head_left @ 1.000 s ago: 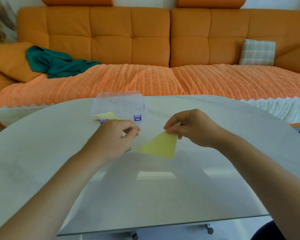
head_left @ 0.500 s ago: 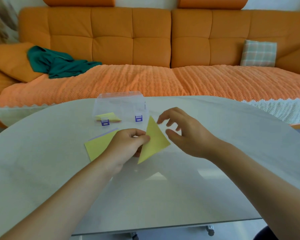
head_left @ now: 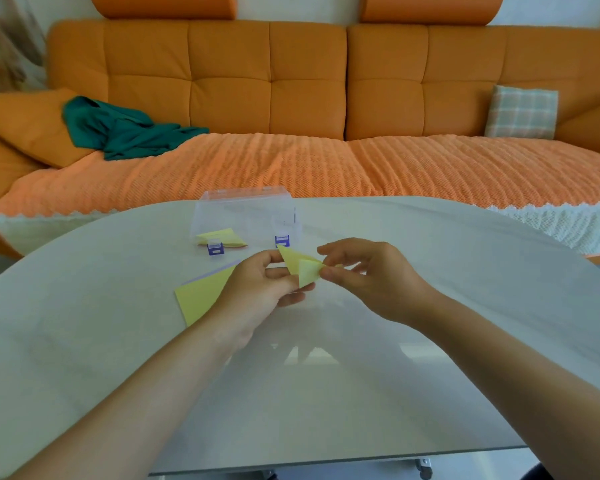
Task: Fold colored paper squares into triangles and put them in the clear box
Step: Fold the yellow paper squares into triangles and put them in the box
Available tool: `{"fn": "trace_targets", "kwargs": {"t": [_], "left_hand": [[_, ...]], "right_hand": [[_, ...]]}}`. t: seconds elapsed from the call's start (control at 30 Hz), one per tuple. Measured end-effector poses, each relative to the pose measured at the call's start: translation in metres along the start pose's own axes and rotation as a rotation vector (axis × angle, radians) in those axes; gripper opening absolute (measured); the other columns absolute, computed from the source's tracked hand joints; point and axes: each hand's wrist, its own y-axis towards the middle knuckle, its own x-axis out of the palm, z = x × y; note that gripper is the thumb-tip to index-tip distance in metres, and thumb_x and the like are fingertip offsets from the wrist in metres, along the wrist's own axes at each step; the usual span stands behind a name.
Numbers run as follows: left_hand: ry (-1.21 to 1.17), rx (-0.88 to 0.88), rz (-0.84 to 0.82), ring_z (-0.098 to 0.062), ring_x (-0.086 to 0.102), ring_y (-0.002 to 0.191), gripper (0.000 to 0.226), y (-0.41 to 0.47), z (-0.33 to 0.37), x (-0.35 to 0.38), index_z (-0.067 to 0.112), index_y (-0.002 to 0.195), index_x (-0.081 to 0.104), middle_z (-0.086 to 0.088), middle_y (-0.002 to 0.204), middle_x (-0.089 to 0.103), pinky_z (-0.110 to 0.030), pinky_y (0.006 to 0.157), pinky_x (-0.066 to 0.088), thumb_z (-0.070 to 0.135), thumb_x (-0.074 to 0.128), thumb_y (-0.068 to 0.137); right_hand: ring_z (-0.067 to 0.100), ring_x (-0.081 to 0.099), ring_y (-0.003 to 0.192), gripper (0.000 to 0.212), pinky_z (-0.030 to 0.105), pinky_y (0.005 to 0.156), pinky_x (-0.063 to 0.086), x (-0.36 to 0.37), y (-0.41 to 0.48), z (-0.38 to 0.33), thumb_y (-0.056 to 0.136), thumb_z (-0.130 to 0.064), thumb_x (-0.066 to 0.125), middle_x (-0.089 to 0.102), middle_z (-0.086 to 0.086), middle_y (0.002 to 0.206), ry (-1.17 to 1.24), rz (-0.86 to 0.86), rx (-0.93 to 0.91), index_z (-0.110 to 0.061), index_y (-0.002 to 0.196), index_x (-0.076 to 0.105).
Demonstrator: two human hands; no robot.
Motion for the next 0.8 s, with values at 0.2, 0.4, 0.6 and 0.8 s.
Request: {"fn": "trace_targets", "kwargs": {"t": [0.2,0.4,0.6,0.8], "left_hand": [[0.034,0.062,-0.096,-0.023,0.075,0.093,0.017,-0.002,0.001,0.0,0.015,0.106,0.073,-0.006,0.101,0.078,-0.026,0.075,0.06,0.008,0.062,0.094],[0.097,0.084,-0.09,-0.029,0.076,0.083,0.024,-0.004,0.003,0.002,0.008,0.101,0.071,-0.011,0.093,0.077,-0.035,0.072,0.061,0.025,0.056,0.093],[0.139,0.156,0.012,-0.022,0.077,0.079,0.011,-0.002,-0.005,0.005,0.012,0.097,0.071,-0.005,0.084,0.078,-0.028,0.066,0.062,0.017,0.062,0.098],[0.124,0.146,0.008,-0.022,0.076,0.079,0.014,-0.003,-0.007,0.005,0.009,0.094,0.071,-0.004,0.084,0.078,-0.025,0.063,0.06,0.023,0.067,0.094]], "right_hand": [[0.001,0.059,0.063,0.01,0.013,0.058,0.045,-0.003,0.001,-0.004,0.086,-0.031,0.077,0.072,-0.006,0.071,0.127,-0.002,0.088,-0.026,0.078,0.075],[0.006,0.064,0.061,0.009,0.016,0.059,0.05,-0.006,0.0,-0.007,0.085,-0.027,0.079,0.072,-0.007,0.068,0.136,-0.011,0.128,-0.023,0.079,0.074],[0.016,0.071,0.067,0.019,0.028,0.059,0.059,-0.006,0.001,-0.01,0.087,-0.024,0.076,0.073,-0.008,0.082,0.228,-0.005,0.196,-0.025,0.104,0.068],[0.012,0.067,0.063,0.01,0.027,0.056,0.058,-0.01,0.002,-0.012,0.091,-0.026,0.072,0.075,0.0,0.076,0.27,-0.094,0.341,-0.019,0.087,0.078]]}}
